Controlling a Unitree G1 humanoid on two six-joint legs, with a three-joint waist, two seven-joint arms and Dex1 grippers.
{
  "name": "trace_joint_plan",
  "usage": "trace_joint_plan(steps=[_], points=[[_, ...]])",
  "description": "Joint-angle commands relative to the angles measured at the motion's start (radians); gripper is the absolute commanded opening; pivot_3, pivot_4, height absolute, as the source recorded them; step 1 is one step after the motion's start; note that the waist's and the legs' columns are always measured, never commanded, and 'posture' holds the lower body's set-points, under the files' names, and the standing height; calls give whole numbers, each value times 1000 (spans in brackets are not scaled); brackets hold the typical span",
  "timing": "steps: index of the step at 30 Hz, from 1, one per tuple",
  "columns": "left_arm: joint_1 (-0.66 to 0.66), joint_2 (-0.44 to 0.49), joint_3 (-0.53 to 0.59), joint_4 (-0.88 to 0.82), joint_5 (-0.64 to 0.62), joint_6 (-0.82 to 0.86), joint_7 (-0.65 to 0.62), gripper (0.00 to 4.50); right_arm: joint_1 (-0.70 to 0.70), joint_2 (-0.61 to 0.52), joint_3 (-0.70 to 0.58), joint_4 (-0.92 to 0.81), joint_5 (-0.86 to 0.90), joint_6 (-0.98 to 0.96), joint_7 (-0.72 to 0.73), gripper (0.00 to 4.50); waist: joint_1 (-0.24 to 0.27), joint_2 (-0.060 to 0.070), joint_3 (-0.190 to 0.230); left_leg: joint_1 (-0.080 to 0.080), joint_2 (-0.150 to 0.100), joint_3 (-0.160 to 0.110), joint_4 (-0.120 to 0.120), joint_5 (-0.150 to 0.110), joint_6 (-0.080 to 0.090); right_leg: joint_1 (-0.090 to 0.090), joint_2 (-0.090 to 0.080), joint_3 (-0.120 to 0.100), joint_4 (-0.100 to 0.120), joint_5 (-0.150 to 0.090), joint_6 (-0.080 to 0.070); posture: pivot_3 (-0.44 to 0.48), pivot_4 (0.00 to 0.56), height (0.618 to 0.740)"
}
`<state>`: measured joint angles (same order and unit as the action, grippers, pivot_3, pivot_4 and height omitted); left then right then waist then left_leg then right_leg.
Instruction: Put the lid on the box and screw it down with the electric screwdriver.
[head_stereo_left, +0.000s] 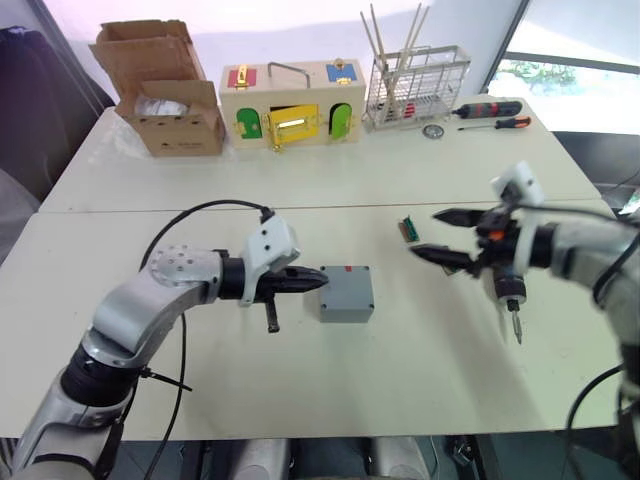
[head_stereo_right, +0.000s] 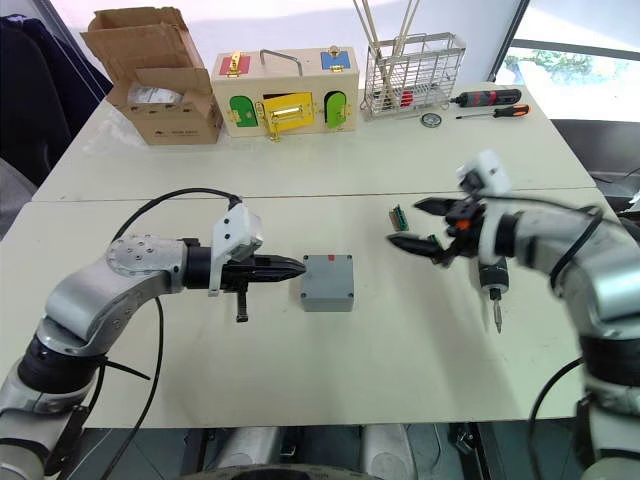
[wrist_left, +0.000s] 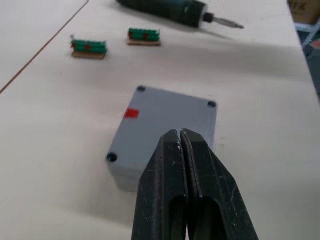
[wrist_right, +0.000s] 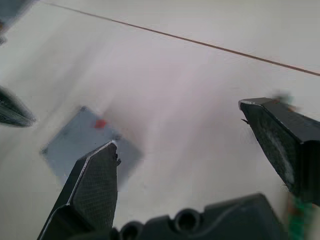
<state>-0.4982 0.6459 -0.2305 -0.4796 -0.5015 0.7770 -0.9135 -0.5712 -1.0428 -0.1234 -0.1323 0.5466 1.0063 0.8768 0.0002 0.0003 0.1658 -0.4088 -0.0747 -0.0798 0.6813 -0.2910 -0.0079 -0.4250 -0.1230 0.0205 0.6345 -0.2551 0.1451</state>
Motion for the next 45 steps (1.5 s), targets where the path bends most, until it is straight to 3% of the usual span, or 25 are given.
trace_joint_plan(steps=[1, 5, 10, 20, 31, 34, 40, 45], points=[[-29, -16, -37, -34, 10, -43, -23, 0, -115, -109, 33, 204, -101, 69, -20, 4477, 5, 0, 0, 0, 0, 1, 0, 0, 0, 0, 0, 0, -1, 0, 0, 0, 150, 730], [-53, -41, -79, -24, 30, -80, -41, 0, -198, -219, 232, 365, -167, 212, 92, 4477, 5, -1, 0, 0, 2, 0, -1, -1, 1, 0, 1, 0, -2, 0, 0, 0, 150, 730], [-63, -60, -122, -22, 59, -112, -57, 0, -319, -228, 387, 500, -164, 349, 245, 4477, -3, 5, 1, 0, 2, 3, -1, -2, 4, 0, 1, 1, -2, 0, 0, 0, 150, 730], [-19, -68, -136, -60, 88, -110, -17, 0, -499, -122, 660, 746, -296, 341, 393, 4477, -10, 4, 1, 0, 1, 3, -1, -2, 3, -1, 1, 1, -2, 0, 0, 0, 150, 730], [27, -75, -122, -121, 72, -45, 73, 0, -529, 81, 742, 1014, -480, 153, 410, 4477, -12, 0, -1, 0, 1, 2, 0, -1, 1, -1, 1, 1, -2, 0, 0, 0, 150, 730], [30, -76, -121, -123, 69, -39, 81, 0, -532, 119, 755, 1073, -542, 77, 428, 3766, -13, -8, -6, 1, 1, 1, 1, -1, 1, 1, 1, 1, -2, 0, 0, 0, 150, 730], [33, -73, -131, -116, 84, -43, 94, 0, -493, 113, 802, 1090, -654, -26, 564, 1851, -11, -10, -7, 1, 1, 1, 1, -1, 1, 2, 1, 0, -2, 0, 0, 0, 150, 730], [28, -76, -130, -102, 86, -48, 94, 0, -444, 86, 788, 1061, -705, -42, 613, 1843, -1, -10, -7, 1, 1, -3, 0, -1, 0, 2, 1, -3, -2, 0, 0, 0, 150, 730]])
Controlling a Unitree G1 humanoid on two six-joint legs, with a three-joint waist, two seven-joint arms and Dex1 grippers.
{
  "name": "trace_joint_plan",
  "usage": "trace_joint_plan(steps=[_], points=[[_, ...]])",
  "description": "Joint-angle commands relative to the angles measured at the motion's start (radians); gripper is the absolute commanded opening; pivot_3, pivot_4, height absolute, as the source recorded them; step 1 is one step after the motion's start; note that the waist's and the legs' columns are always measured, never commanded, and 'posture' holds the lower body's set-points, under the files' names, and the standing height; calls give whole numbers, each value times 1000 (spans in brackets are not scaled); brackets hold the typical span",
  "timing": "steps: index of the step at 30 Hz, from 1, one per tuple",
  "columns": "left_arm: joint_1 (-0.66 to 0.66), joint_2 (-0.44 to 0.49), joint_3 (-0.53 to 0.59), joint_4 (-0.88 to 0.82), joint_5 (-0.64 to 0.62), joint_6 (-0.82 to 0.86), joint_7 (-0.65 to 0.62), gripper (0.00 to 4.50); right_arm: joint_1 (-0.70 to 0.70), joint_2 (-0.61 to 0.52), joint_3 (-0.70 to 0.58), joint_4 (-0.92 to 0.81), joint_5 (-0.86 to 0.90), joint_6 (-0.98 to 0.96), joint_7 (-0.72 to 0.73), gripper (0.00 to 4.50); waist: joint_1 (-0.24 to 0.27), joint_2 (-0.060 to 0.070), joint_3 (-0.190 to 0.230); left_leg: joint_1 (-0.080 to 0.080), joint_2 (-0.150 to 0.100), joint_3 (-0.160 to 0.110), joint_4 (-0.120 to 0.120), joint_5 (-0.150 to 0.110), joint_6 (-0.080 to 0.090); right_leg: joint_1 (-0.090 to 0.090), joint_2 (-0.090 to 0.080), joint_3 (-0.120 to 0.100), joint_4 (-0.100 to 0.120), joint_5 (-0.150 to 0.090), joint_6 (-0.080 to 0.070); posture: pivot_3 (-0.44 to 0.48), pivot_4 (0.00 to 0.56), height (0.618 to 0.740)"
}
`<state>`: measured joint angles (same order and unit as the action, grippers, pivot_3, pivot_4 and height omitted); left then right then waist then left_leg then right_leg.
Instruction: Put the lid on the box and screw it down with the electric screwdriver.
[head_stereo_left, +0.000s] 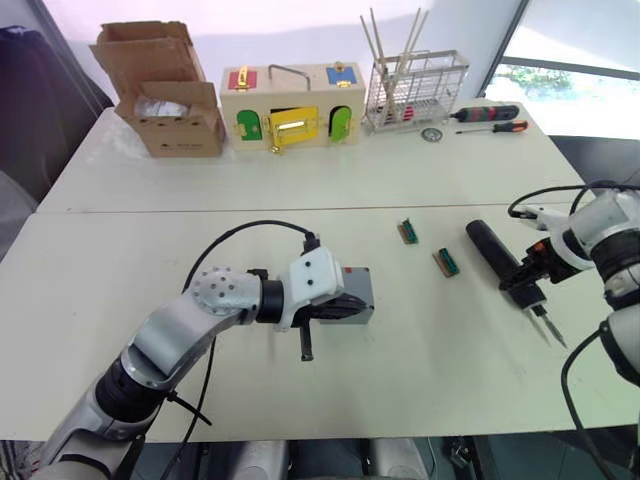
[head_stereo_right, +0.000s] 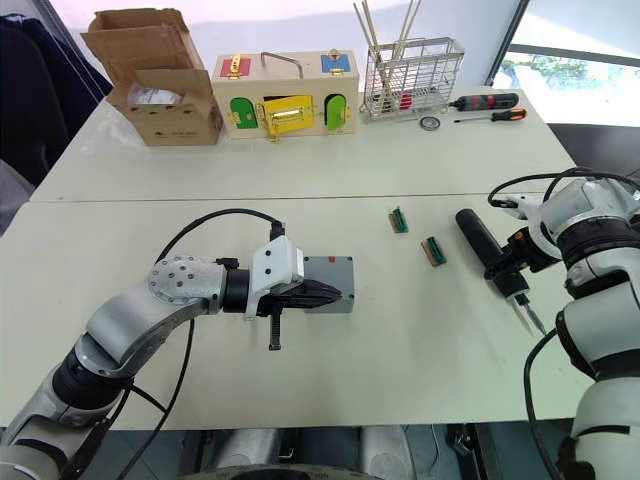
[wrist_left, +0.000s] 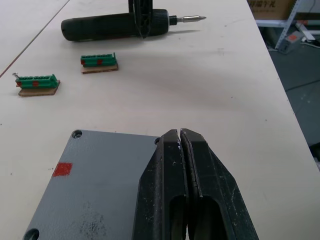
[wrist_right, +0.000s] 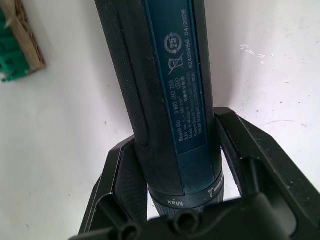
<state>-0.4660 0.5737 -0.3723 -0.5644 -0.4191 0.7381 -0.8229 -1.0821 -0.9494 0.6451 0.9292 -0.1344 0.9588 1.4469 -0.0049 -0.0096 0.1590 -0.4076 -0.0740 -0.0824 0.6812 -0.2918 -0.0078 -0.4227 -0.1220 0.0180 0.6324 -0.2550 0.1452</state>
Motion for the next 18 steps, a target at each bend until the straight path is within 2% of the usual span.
trace_joint_plan(steps=[1, 5, 8, 10, 14, 15, 17, 18], points=[[-7, -5, 11, -15, 5, -10, 4, 0, 80, -12, 12, -13, -28, 11, 46, 1843, 9, 0, 0, 0, 0, 0, 0, 0, 0, 0, 0, 0, 0, 0, 0, 0, 150, 730], [-16, 4, 34, 20, 1, -23, -12, 0, 65, 11, -134, -17, -8, -24, -95, 1843, 17, -3, -2, 0, 0, -1, 1, 1, -1, 2, 0, -1, 0, 0, 0, 0, 150, 730], [-15, -10, 88, 69, -46, -20, -27, 0, 63, -24, -216, -86, -17, -160, -181, 1843, 11, -4, -2, 2, 0, 0, 2, 1, -2, 4, 0, 0, -1, 1, -1, 0, 150, 730], [-15, 3, 100, 99, -45, -34, -48, 0, 41, -31, -288, -135, 1, -147, -221, 1843, 2, -1, 0, 2, -1, 2, 2, 1, -2, 4, 0, 2, -1, 2, -1, 0, 150, 730], [-31, 17, 118, 139, -48, -35, -82, 0, 24, -55, -467, -243, 39, -143, -401, 1843, -6, 10, 4, -2, -1, 4, -2, 1, -2, -7, -1, 4, 2, 2, 0, 0, 150, 730], [-35, 27, 123, 152, -42, -39, -91, 0, 37, -43, -541, -302, 68, -93, -450, 1843, -6, 10, 4, -3, 0, 4, -5, 1, -2, -9, -1, 3, 2, 2, 0, 0, 150, 730], [-53, 44, 126, 180, -33, -40, -111, 0, 123, 55, -803, -549, 199, -38, -560, 1843, -7, 9, 5, -3, 1, 4, -9, 2, -4, -12, -1, 2, 2, 2, 0, 0, 150, 730], [-65, 51, 124, 189, -30, -36, -119, 0, 174, 174, -960, -720, 297, -65, -632, 1843, -10, 9, 5, -3, 2, 4, -12, 4, -6, -12, 0, 2, 1, 2, 0, 0, 150, 730]])
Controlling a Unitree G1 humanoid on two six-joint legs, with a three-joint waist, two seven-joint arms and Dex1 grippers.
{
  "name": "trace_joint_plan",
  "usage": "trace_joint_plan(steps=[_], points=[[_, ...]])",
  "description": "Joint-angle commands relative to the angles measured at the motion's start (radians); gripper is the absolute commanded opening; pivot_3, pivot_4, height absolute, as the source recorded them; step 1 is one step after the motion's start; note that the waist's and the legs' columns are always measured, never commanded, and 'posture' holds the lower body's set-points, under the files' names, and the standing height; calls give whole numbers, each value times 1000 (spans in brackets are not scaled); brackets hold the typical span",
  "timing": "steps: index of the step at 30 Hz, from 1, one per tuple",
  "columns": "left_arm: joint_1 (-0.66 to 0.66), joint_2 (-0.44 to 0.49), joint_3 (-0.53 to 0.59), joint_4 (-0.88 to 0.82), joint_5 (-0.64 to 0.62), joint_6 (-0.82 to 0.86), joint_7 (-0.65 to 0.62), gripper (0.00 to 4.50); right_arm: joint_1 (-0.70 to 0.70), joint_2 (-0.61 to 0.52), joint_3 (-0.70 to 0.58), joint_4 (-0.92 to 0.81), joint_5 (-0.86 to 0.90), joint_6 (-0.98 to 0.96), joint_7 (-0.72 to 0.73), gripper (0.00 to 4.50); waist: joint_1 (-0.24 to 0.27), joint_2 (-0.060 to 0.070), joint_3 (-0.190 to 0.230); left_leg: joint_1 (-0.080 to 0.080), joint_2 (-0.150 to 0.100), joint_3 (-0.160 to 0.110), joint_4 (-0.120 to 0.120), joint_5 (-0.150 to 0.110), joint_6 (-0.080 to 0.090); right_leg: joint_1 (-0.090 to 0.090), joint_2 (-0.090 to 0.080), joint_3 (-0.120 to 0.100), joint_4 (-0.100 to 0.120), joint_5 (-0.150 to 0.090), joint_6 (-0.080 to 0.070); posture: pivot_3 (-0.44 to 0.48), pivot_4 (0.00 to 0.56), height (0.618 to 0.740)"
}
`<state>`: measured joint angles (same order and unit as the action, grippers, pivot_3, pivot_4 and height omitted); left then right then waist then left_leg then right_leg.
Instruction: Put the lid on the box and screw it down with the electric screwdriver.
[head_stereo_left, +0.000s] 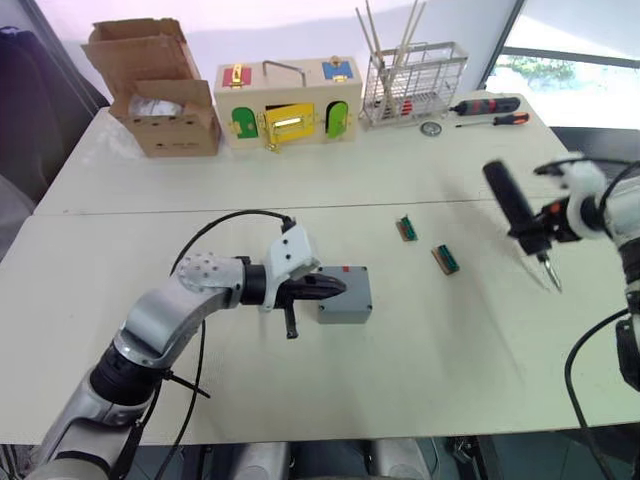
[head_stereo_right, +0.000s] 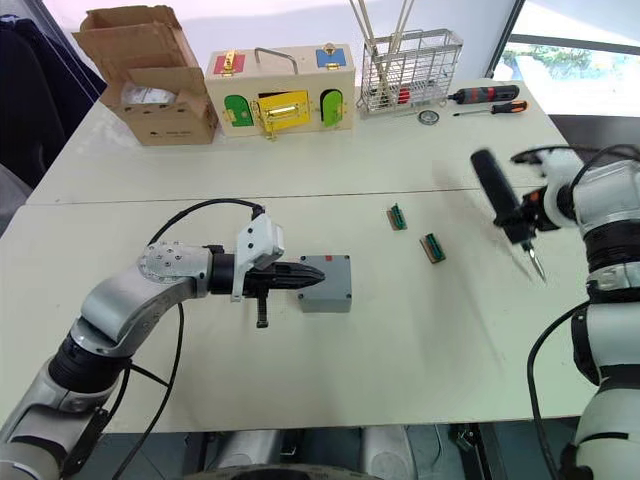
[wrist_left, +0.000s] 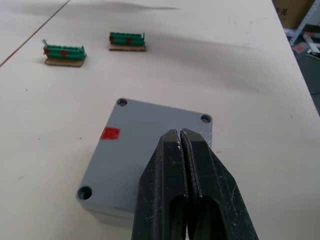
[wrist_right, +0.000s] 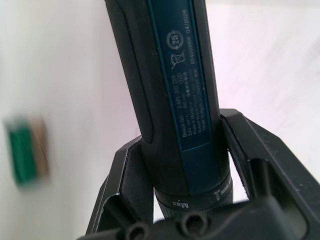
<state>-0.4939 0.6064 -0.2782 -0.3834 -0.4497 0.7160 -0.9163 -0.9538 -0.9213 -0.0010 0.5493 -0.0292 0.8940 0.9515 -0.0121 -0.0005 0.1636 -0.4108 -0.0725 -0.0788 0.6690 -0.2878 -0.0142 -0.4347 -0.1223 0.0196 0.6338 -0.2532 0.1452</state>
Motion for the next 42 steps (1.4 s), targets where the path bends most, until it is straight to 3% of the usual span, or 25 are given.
trace_joint_plan(steps=[1, 4, 8, 13, 25, 42], points=[[-47, 27, 26, 14, 3, -12, -36, 0, 91, 248, -414, -482, 263, -20, -189, 1843, -9, 0, 0, 1, 0, 2, -1, 1, -1, -1, 0, 1, 0, 0, 0, 0, 150, 730], [-61, 47, 14, 27, 15, -20, -60, 0, 180, 446, -515, -736, 383, 0, -296, 1843, -6, 0, 0, 3, 1, 1, -2, 2, -3, -1, 2, 1, 5, 0, 0, 0, 150, 730], [-69, 49, 1, 40, 35, -27, -65, 0, 244, 597, -542, -888, 531, 37, -386, 1843, 19, 0, 0, 2, -1, -3, 1, 3, -3, -1, 0, 1, 13, 0, 0, 0, 150, 730], [-77, 29, -29, 72, 72, -39, -61, 0, 398, 717, -418, -1016, 584, -83, -408, 1843, 19, 0, 0, 2, -2, -2, 7, 1, 0, 2, 0, 1, 13, 0, 0, 0, 150, 730], [-92, -14, -120, 184, 184, -117, -85, 0, 559, 705, -272, -1025, 608, -217, -420, 1843, -3, 0, 0, 2, -1, -2, 8, 0, 1, 2, 1, 1, 13, 0, 0, 0, 150, 730], [-79, -33, -119, 211, 208, -145, -103, 0, 614, 638, -267, -1088, 749, -187, -497, 1843, 0, 0, 0, 3, -1, -3, 9, 0, 1, 3, 1, 1, 13, 0, 0, 0, 150, 730]])
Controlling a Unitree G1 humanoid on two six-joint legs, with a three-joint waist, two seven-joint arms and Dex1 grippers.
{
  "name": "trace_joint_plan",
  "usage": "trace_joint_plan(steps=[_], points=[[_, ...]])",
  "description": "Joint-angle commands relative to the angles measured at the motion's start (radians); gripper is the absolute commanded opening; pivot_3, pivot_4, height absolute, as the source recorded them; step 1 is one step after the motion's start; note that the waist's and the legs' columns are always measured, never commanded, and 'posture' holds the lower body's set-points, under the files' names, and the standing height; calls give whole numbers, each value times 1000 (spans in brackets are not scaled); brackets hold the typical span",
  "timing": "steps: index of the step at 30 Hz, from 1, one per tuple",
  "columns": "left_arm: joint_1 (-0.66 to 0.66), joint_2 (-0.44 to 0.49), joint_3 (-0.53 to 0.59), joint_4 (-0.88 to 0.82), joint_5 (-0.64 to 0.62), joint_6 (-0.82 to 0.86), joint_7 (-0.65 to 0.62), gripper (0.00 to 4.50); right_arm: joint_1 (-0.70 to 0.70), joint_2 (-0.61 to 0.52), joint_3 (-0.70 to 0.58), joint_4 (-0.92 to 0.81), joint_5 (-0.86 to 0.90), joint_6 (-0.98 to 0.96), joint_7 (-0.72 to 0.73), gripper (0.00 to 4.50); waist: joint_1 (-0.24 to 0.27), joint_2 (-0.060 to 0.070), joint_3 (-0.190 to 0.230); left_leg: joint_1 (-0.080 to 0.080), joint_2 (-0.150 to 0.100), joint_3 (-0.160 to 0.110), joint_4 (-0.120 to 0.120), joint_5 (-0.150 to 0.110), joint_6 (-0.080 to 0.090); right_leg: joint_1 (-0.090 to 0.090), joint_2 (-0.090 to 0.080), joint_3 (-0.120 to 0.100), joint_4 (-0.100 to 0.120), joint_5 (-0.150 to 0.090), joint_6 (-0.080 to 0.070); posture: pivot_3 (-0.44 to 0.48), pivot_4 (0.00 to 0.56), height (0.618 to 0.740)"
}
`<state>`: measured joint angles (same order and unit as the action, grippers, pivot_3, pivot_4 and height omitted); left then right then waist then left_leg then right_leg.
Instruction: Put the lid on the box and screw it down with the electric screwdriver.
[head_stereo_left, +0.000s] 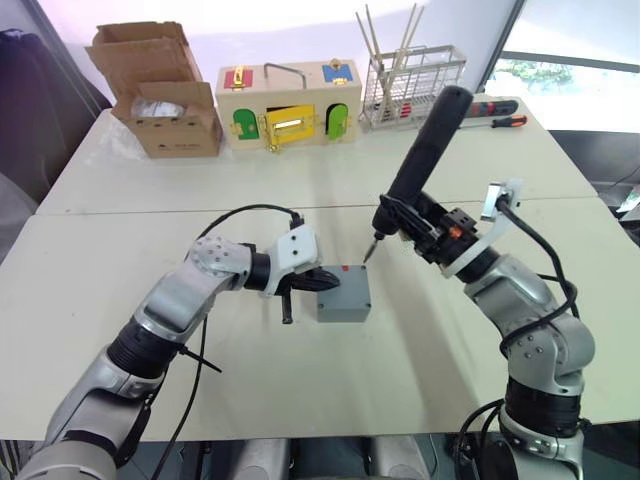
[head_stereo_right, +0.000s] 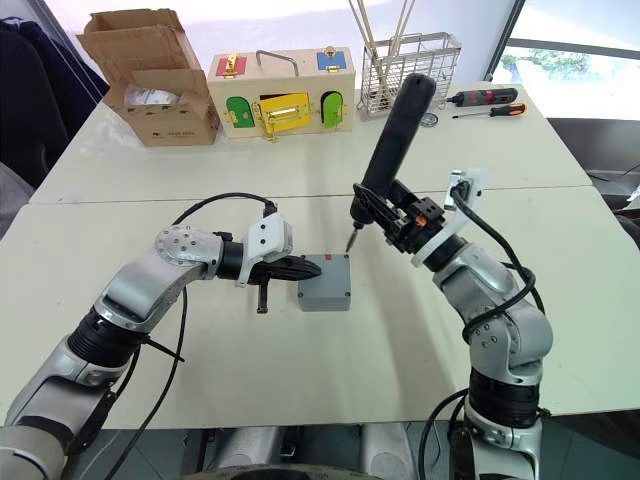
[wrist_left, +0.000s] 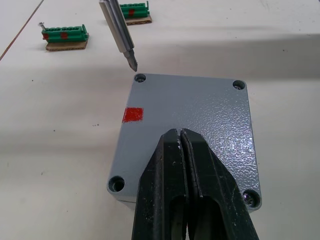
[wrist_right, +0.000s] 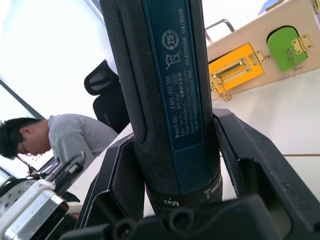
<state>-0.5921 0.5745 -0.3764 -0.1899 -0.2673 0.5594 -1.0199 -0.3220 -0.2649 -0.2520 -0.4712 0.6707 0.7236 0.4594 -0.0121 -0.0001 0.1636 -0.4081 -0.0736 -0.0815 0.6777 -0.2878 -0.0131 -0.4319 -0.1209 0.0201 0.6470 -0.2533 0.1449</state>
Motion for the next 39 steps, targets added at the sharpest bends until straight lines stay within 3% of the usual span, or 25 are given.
trace_joint_plan(steps=[1, 30, 39], points=[[21, -2, -23, 19, 27, 9, -1, 0, -18, -26, -18, -71, 61, -11, -6, 1843, 1, 0, 0, 0, 0, 0, 0, 0, 0, 0, 0, 0, 0, 0, 0, 0, 150, 730], [36, 1, -14, -19, 39, 31, 3, 0, 23, -66, 88, -1, 11, -128, -19, 1843, 0, 0, 0, 1, 0, 0, 0, -1, 1, 1, 0, 0, 0, 0, 0, 0, 150, 730], [32, 2, -15, -26, 37, 49, 1, 0, 76, -139, 235, -11, -113, -191, 63, 1843, 0, -1, -1, 3, 0, 0, 0, -2, 3, 4, 0, 0, -1, 0, 0, 0, 150, 730]])
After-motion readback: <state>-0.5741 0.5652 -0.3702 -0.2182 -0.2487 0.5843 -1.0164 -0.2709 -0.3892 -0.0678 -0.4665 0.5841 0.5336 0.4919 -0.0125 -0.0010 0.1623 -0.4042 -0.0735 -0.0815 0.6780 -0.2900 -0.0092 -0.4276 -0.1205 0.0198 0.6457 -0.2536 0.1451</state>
